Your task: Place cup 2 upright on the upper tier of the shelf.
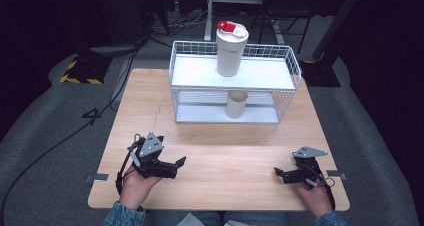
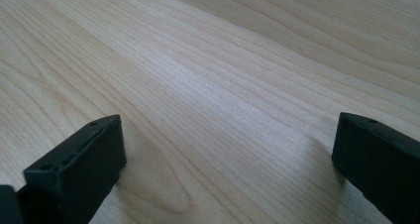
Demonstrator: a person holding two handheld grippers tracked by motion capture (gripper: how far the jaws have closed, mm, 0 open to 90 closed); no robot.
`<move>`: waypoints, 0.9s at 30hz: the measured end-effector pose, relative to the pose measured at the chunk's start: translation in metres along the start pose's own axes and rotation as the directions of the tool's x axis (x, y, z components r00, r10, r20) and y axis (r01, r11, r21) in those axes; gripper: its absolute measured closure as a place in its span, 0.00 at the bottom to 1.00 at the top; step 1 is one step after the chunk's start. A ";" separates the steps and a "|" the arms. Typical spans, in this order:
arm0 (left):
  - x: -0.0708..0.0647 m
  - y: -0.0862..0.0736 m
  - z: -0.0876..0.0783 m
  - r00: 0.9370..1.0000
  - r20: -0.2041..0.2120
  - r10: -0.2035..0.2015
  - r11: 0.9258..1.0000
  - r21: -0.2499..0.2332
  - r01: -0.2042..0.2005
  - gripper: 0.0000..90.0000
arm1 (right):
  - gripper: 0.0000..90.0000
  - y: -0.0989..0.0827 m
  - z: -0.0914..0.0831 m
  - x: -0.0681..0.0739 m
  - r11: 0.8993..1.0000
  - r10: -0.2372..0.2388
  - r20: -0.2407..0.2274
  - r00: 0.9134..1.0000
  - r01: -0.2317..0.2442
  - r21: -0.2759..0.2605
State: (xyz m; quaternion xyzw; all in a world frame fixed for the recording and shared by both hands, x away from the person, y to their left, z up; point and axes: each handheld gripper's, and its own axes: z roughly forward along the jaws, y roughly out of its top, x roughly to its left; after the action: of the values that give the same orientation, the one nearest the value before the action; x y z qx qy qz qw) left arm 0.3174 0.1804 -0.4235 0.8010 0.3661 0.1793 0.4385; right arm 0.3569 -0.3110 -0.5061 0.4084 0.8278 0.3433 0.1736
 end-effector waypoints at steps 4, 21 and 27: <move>0.003 -0.013 0.005 1.000 0.000 -0.015 0.999 0.032 0.015 0.00 | 0.00 0.000 0.000 0.000 1.000 0.000 0.000 1.000 0.000 0.000; 0.020 -0.061 0.024 0.998 -0.057 -0.029 0.990 0.135 0.036 0.01 | 0.00 0.000 0.000 0.000 1.000 0.000 0.000 1.000 0.000 0.000; 0.026 -0.070 0.033 0.996 -0.073 -0.042 0.979 0.197 0.055 0.01 | 0.00 0.000 0.000 0.000 1.000 0.000 0.001 1.000 0.000 0.001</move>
State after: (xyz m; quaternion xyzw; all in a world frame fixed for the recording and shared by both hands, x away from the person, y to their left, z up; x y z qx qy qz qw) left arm 0.3246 0.2053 -0.5008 0.8249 0.4164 0.1584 0.3479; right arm 0.3569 -0.3110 -0.5060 0.4087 0.8278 0.3427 0.1739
